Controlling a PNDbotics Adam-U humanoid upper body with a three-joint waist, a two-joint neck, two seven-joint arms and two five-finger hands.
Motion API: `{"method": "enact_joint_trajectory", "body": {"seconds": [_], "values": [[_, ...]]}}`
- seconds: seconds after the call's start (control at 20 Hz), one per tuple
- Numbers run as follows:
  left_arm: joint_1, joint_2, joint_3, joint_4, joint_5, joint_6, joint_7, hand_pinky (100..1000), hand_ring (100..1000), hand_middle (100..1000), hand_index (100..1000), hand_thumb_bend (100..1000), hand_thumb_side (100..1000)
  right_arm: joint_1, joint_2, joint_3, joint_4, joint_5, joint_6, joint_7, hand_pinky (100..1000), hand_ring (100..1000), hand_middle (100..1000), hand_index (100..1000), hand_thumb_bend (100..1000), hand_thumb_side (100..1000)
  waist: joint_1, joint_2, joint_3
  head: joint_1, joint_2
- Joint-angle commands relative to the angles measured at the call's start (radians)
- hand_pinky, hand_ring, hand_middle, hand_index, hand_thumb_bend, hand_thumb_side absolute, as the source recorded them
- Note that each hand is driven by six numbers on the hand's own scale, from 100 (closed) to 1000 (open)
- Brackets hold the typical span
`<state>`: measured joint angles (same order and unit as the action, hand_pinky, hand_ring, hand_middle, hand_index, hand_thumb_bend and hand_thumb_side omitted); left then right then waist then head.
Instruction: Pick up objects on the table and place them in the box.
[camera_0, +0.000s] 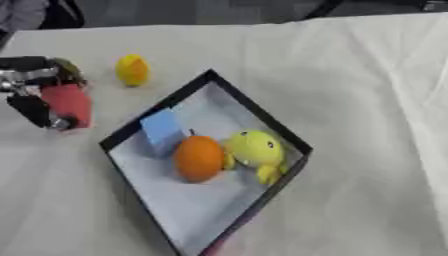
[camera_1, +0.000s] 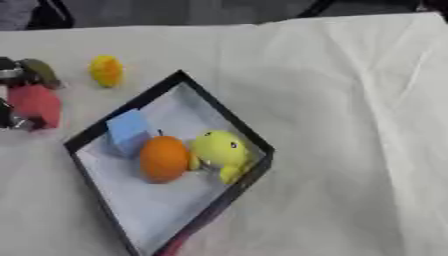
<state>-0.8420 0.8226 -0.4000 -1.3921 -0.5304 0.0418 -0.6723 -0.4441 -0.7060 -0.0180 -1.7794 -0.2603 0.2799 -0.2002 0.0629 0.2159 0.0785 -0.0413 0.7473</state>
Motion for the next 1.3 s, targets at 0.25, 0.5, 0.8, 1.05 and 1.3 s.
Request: {"method": "enact_joint_trajectory", "body": {"seconds": [0.25, 0.5, 0.8, 1.05, 1.3], "values": [[-0.116, -0.004, 0.021, -0.196, 0.109, 0.049, -0.047, 682, 589, 522, 630, 100, 100, -0.015, -0.023, -0.008, -0.007, -0.003, -0.003, 0.004, 921, 746, 733, 827, 100, 694, -0.010, -0.047, 0.012, -0.047, 0.013], [-0.135, -0.008, -0.040, -0.371, 0.192, 0.069, -0.080, 680, 590, 523, 632, 107, 100, -0.023, -0.021, -0.002, -0.010, -0.002, -0.002, 0.010, 921, 746, 733, 827, 100, 692, -0.009, -0.051, 0.012, -0.062, 0.014], [-0.107, 0.035, -0.132, -0.592, 0.268, 0.143, -0.091, 676, 592, 525, 636, 124, 100, -0.029, -0.019, 0.002, -0.010, -0.002, -0.001, 0.015, 921, 747, 733, 827, 100, 694, -0.006, -0.049, 0.007, -0.066, 0.011], [-0.100, 0.033, -0.191, -0.607, 0.270, 0.169, -0.093, 680, 597, 531, 641, 136, 100, -0.029, -0.016, 0.004, -0.009, -0.002, -0.001, 0.018, 922, 747, 734, 827, 100, 696, -0.007, -0.047, 0.007, -0.059, 0.009], [-0.096, 0.017, -0.242, -0.607, 0.233, 0.185, -0.147, 686, 612, 546, 654, 178, 100, -0.030, -0.014, 0.005, -0.011, -0.002, -0.002, 0.021, 922, 747, 734, 827, 100, 696, -0.008, -0.046, 0.005, -0.051, 0.009]]}}
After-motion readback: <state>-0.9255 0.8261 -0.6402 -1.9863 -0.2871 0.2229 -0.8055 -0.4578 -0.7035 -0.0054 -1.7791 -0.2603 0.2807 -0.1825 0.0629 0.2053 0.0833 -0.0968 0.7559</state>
